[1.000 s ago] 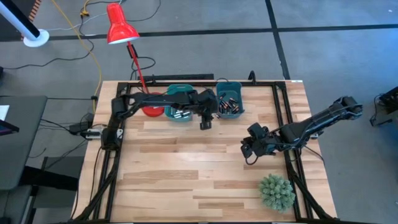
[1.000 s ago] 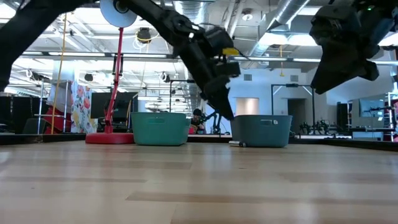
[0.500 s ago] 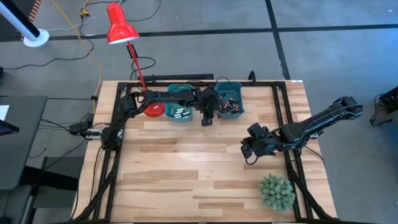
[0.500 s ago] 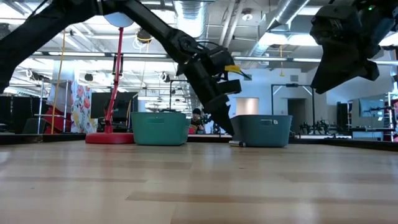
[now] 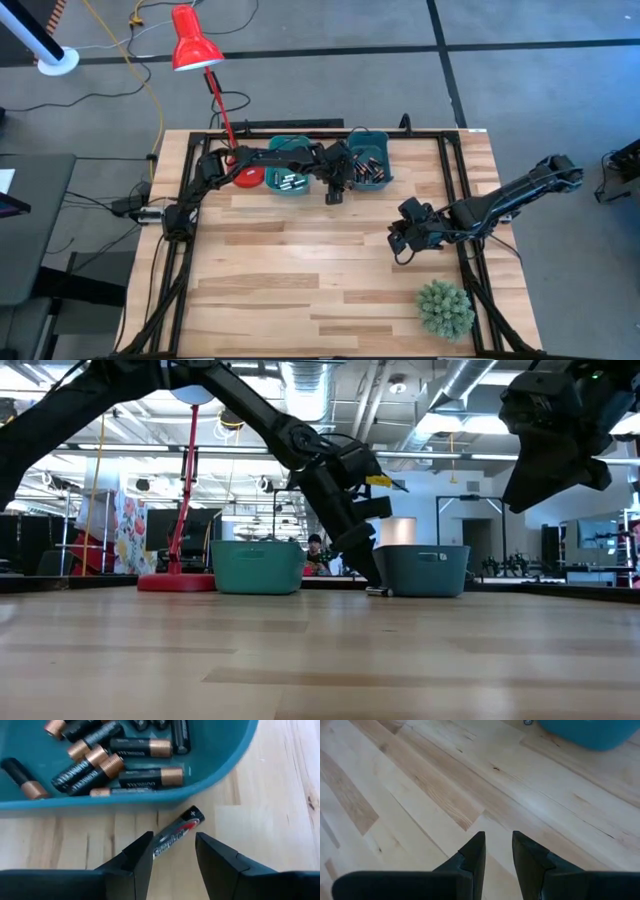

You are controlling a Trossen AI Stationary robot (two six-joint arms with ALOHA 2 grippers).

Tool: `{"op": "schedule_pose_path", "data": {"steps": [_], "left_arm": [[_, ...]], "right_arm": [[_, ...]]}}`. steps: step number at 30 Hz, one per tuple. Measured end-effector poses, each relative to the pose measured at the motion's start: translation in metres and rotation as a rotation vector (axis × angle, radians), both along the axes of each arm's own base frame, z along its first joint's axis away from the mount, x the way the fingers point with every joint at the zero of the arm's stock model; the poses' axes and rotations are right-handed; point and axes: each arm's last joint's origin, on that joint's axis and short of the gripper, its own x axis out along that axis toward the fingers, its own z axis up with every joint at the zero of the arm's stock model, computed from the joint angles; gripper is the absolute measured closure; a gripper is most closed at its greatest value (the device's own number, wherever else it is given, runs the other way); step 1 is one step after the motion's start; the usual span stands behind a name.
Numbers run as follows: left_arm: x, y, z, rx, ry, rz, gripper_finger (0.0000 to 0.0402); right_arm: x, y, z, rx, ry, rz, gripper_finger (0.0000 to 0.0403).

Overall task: Sort batteries
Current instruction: Put the silver battery into the green bin

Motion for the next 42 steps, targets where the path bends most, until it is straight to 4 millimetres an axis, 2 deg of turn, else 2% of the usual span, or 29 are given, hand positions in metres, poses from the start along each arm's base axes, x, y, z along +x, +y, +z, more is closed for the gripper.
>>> {"op": "schedule_pose_path", "data": {"steps": [9,19,24,28,31,42], "left_arm": [[-0.002,-0.003,-0.002,-0.058,0.024,0.028,0.0264],[-0.006,-0.016,-0.005,-0.095,0.111,0.035,0.0265],[-0.01,-0.018,0.004,-0.17,0.11,0.18,0.0265],[-0.005,-0.013,0.018,-0.232,0.016,0.336,0.0265],[0.001,-0.011,0.025,-0.252,-0.053,0.38,0.0265],[0.004,-0.014,0.023,-0.238,-0.096,0.553,0.0265]], "right_arm": [[0.0,0.0,0.0,-0.002,0.001,0.003,0.029],[0.0,0.0,0.0,-0.002,0.0,0.004,0.029],[0.0,0.0,0.0,-0.004,0.002,0.006,0.029],[0.0,0.0,0.0,-0.006,0.005,0.006,0.029],[-0.001,0.0,0.0,-0.008,0.011,0.006,0.029],[-0.001,-0.001,-0.001,-0.011,0.018,0.006,0.029]]}}
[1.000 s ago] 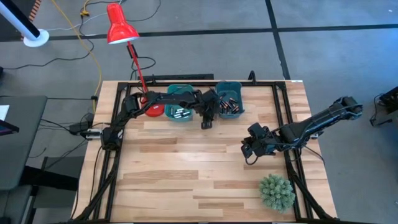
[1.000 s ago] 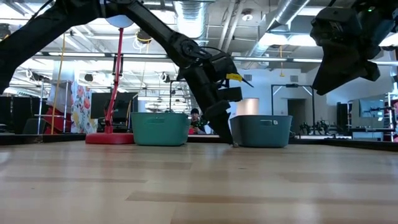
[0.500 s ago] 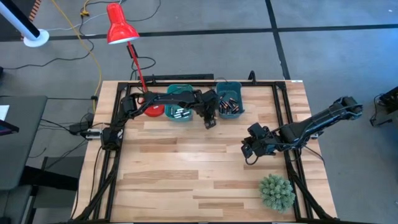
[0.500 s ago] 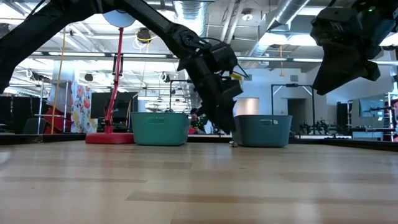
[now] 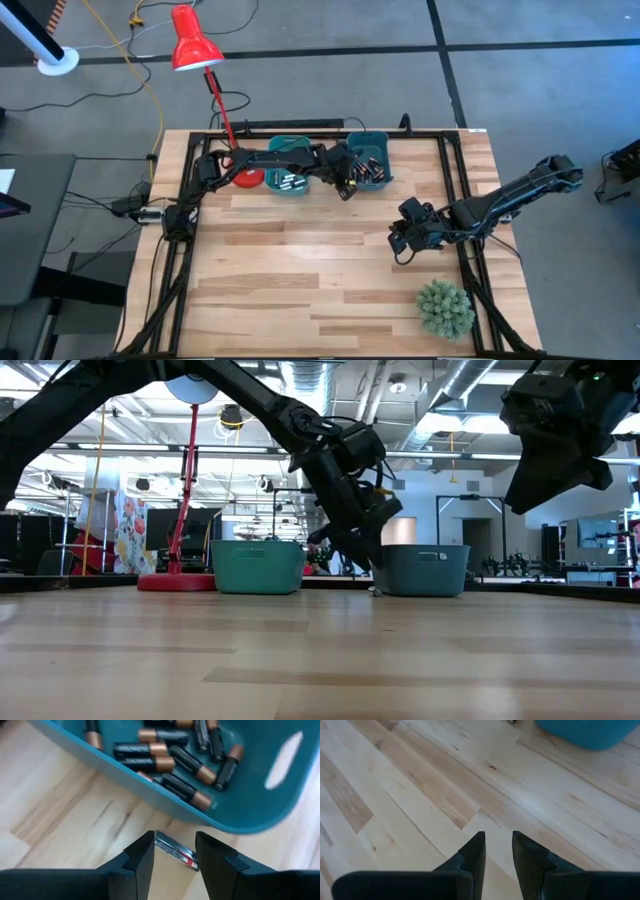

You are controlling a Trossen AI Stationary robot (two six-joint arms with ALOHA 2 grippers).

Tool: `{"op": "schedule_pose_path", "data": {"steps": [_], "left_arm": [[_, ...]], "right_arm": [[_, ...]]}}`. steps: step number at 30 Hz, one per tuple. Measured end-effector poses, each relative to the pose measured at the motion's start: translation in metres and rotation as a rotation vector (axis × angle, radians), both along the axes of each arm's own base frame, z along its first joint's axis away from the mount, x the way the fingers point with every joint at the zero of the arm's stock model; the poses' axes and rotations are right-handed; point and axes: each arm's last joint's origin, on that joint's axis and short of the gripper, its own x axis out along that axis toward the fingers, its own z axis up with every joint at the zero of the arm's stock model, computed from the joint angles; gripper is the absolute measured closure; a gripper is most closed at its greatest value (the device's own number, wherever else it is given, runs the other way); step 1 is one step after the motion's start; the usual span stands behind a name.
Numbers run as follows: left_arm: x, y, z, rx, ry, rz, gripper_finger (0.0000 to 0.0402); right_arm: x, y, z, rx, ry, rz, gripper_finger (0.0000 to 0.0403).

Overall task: Sort batteries
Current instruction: Put the silver battery into the green bin

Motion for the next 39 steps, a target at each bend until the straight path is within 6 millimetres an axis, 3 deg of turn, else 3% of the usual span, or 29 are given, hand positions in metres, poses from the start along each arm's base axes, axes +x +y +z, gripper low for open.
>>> {"op": "schedule_pose_path", "data": {"steps": [7,12,17,39], "left_arm": [[0.0,0.0,0.0,0.004,-0.007,0.088,0.0265],[0.008,-0.009,-0.02,-0.019,0.003,0.096,0.0265],[0.01,-0.011,-0.025,-0.012,-0.003,0.165,0.0265],[-0.009,-0.028,-0.034,-0.09,0.254,0.168,0.0265]], "right_arm": [[0.0,0.0,0.0,0.0,0.0,0.0,0.029],[0.0,0.0,0.0,0.001,-0.001,0.0,0.029],[0.0,0.0,0.0,0.002,-0.002,0.002,0.029],[0.0,0.001,0.0,-0.022,0.013,0.038,0.029]]}}
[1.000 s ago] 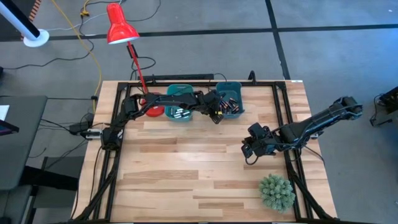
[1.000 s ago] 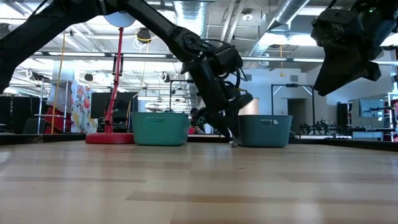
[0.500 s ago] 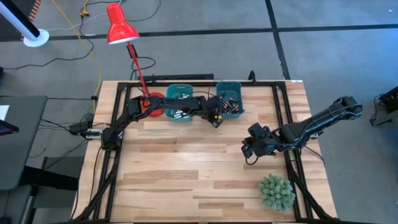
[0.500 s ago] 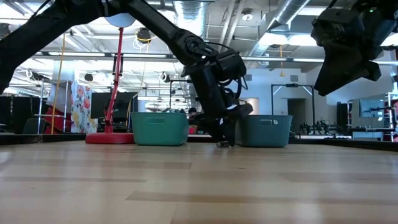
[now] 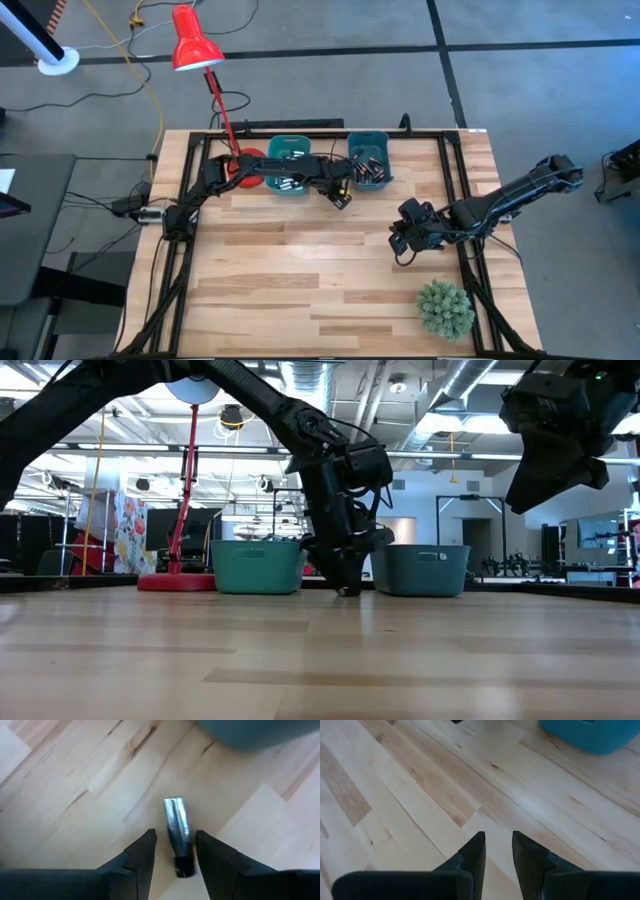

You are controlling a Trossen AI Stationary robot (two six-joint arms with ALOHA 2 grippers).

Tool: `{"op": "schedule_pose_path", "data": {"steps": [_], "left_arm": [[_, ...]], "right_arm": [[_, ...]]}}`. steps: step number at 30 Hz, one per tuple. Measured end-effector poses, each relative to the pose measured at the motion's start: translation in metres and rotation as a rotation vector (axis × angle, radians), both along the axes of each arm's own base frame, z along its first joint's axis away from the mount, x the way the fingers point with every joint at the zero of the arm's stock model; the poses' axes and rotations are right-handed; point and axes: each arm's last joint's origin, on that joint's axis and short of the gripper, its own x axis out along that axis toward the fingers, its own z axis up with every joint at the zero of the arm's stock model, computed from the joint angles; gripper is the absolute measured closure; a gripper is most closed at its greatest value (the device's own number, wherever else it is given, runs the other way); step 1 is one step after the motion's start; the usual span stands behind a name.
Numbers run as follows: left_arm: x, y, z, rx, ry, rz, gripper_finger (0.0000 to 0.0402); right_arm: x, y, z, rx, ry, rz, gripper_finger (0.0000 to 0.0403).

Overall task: Sort batteries
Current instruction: Put the silver battery into the green bin

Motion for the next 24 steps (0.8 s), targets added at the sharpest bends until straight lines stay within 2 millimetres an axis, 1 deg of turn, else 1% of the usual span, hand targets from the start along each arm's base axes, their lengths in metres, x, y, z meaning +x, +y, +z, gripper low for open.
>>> {"op": "schedule_pose_path", "data": {"steps": [2,4,6,9,13,16,20,21,24], "left_arm": [[0.001,-0.004,0.0,0.022,0.009,-0.009,0.0267],[0.002,-0.007,0.0,0.038,0.012,-0.02,0.028],[0.002,-0.008,0.0,0.042,0.015,-0.031,0.0307],[0.002,-0.009,0.0,0.049,0.025,-0.058,0.0362],[0.002,-0.011,0.001,0.043,0.039,-0.077,0.0366],[0.003,-0.018,0.006,0.026,0.079,-0.128,0.0366],[0.002,-0.035,0.022,-0.002,0.159,-0.234,0.0366],[0.001,-0.04,0.029,-0.008,0.172,-0.254,0.0366],[-0.003,-0.048,0.061,0.008,0.164,-0.292,0.0366]], "right_arm": [[0.0,0.0,0.0,-0.004,0.0,0.007,0.029],[0.0,0.0,0.0,-0.005,0.001,0.008,0.029],[0.0,0.0,0.0,-0.006,0.001,0.008,0.029],[0.0,0.0,0.0,-0.006,0.001,0.01,0.029],[0.0,0.0,0.0,-0.009,0.003,0.013,0.029],[0.0,0.0,0.0,-0.012,0.004,0.017,0.029],[0.0,0.0,0.0,-0.021,0.009,0.029,0.029],[0.0,0.0,0.0,-0.022,0.01,0.03,0.029],[0.0,0.0,0.0,-0.026,0.013,0.033,0.029]]}}
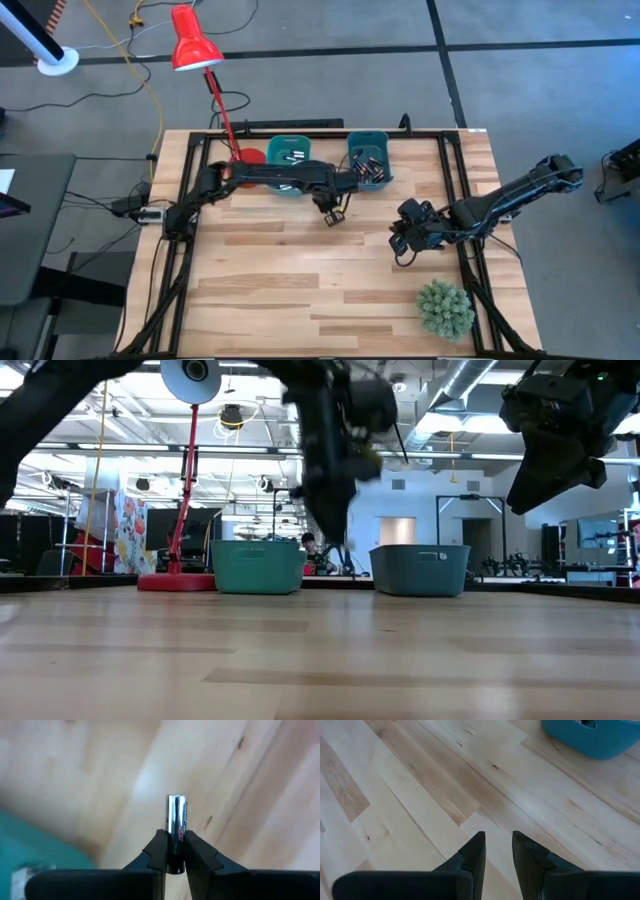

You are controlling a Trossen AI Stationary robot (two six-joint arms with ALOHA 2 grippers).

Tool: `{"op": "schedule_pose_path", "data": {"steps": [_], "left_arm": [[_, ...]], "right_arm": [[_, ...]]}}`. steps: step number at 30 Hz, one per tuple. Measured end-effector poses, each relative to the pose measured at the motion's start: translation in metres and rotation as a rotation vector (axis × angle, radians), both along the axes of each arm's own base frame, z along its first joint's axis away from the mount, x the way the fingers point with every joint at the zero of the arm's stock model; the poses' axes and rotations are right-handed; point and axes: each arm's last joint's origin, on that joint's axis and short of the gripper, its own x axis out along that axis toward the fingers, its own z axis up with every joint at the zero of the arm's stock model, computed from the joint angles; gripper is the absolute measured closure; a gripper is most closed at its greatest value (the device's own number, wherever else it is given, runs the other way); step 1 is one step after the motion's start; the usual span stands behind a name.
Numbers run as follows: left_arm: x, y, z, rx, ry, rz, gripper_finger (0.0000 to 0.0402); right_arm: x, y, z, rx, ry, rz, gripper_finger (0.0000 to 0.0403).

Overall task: Sort batteries
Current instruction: Put the silver battery into the green bin

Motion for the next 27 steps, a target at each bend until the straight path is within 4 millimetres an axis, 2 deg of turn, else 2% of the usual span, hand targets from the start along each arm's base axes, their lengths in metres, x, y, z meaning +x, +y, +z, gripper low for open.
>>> {"op": "schedule_pose_path", "data": {"steps": [6,9,11,15,19,24,27], "left_arm": [[-0.025,0.011,0.066,0.046,-0.112,0.009,0.0366],[-0.044,0.034,0.092,0.101,-0.145,0.074,0.0366],[-0.058,0.055,0.098,0.111,-0.12,0.134,0.0366],[-0.081,0.092,0.093,0.084,-0.013,0.218,0.0366],[-0.089,0.12,0.08,0.06,0.045,0.208,0.0366],[-0.094,0.139,0.053,0.006,0.133,0.18,0.0366],[-0.101,0.145,0.028,-0.032,0.144,0.195,0.0366]], "right_arm": [[0.0,0.0,0.0,0.0,0.001,-0.001,0.029],[0.0,-0.001,0.0,0.001,-0.003,-0.004,0.029],[0.001,-0.001,0.0,0.004,-0.006,-0.008,0.029],[0.002,-0.001,0.001,0.015,-0.021,-0.022,0.029],[0.004,-0.003,0.002,0.026,-0.039,-0.038,0.029],[0.005,-0.004,0.002,0.05,-0.055,-0.079,0.029],[0.005,-0.004,0.002,0.064,-0.064,-0.094,0.029]]}}
